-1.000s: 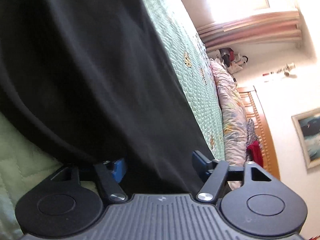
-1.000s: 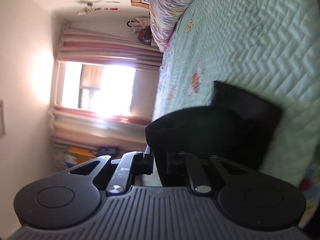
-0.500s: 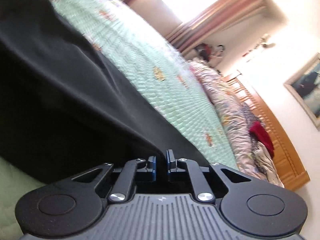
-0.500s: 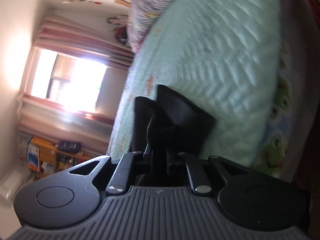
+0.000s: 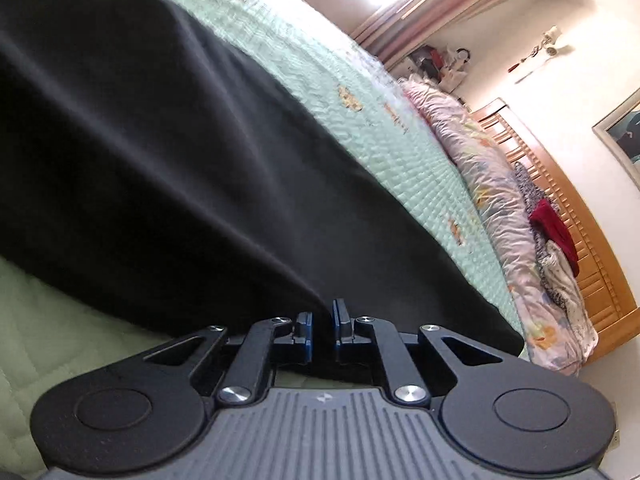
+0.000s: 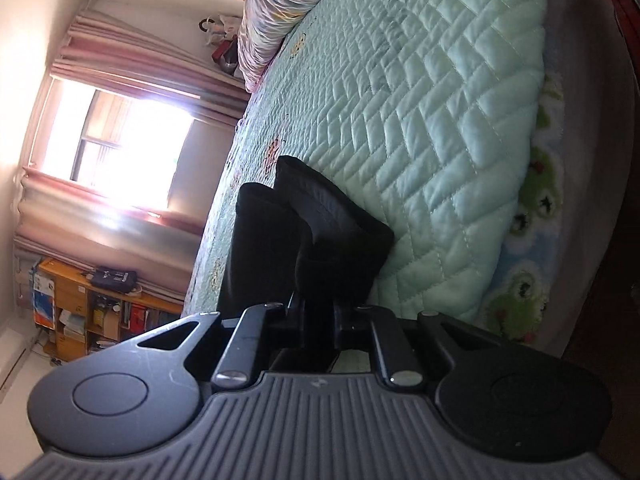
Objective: Fold clothes
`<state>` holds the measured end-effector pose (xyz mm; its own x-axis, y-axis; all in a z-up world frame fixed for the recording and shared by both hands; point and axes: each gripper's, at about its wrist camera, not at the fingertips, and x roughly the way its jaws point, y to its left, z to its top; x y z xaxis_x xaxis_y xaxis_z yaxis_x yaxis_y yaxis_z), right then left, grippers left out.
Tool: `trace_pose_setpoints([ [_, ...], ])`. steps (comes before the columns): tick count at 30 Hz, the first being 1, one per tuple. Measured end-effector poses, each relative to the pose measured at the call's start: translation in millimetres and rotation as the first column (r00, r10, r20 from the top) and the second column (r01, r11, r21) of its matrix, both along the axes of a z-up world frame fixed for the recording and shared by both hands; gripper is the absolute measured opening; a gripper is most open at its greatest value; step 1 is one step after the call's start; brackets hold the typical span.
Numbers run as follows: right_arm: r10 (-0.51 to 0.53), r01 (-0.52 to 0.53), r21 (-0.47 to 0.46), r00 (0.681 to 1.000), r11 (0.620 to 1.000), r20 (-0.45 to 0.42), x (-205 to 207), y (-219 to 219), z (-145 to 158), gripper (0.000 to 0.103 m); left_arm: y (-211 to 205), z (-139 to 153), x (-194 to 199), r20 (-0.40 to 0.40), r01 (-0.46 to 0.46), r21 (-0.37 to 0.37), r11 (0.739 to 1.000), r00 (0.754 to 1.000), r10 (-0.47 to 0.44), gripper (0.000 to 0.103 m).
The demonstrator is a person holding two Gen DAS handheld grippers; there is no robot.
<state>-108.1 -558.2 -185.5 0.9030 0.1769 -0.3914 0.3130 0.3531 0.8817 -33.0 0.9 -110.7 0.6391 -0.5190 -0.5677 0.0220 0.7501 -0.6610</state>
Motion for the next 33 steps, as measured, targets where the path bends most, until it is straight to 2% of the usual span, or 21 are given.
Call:
trace_pose_setpoints([
  [6,0.014,-0.014,-0.029,1.000,0.999,-0.003,10.6,-0.9,11.5,0.014,-1.6,2.6,6.0,-0.002,0.005,-0.019,1.000,1.000,-0.005,0.010],
  [7,0.031,-0.030,-0.042,0.999,0.999,0.020,20.9,-2.0,23.3,0.014,-2.1,6.4,10.0,0.005,0.004,-0.033,0.999,1.000,-0.004,0.010],
  [11,0.096,-0.083,-0.069,0.968,0.994,0.230,49.2,-2.1,83.3,0.014,4.1,39.0,19.5,0.096,-0.024,-0.103,0.994,0.995,0.034,0.011],
  [14,0.145,-0.117,-0.095,0.914,0.988,0.380,70.5,-2.3,128.2,0.014,13.0,65.8,16.1,0.180,-0.028,-0.148,0.989,0.982,0.054,0.012],
  [16,0.176,-0.137,-0.116,0.865,0.984,0.470,83.7,-2.6,156.8,0.014,12.9,69.7,11.0,0.191,-0.006,-0.142,0.990,0.981,0.033,0.013],
  [18,0.169,-0.125,-0.125,0.874,0.984,0.456,70.4,-8.3,142.2,0.014,4.9,57.6,8.1,0.159,0.025,-0.097,0.995,0.987,-0.009,0.013],
  [20,0.129,-0.109,-0.077,0.931,0.991,0.342,52.4,-17.7,97.2,0.014,-1.5,33.5,7.2,0.075,0.036,-0.070,0.997,0.997,-0.030,0.013],
  [22,0.091,-0.086,-0.029,0.971,0.996,0.221,34.6,-26.8,52.0,0.014,-7.8,6.4,8.9,-0.004,0.057,-0.053,0.997,0.998,-0.057,0.013],
  [24,0.050,-0.054,0.039,0.994,0.998,0.094,19.1,-27.9,5.3,0.014,-16.2,-13.3,9.6,-0.056,0.095,-0.034,0.995,0.994,-0.097,0.003],
  [25,0.030,-0.034,0.057,0.998,0.998,0.059,12.8,-26.8,-12.9,0.014,-20.2,-16.8,10.3,-0.052,0.111,-0.034,0.993,0.992,-0.113,0.003],
  [27,0.008,-0.017,0.094,0.995,0.995,0.096,4.5,-27.9,-28.0,0.010,-30.7,-11.7,12.5,-0.018,0.142,-0.002,0.990,0.990,-0.142,0.003],
  [30,0.010,-0.015,0.053,0.996,0.998,0.092,8.7,-25.9,-21.4,0.013,-28.0,-7.9,10.2,-0.002,0.157,-0.011,0.988,0.988,-0.157,0.004],
  [33,0.008,-0.013,0.057,0.996,0.998,0.086,9.8,-26.6,-20.1,0.013,-25.6,-4.8,9.1,0.003,0.166,-0.024,0.986,0.986,-0.166,0.004],
])
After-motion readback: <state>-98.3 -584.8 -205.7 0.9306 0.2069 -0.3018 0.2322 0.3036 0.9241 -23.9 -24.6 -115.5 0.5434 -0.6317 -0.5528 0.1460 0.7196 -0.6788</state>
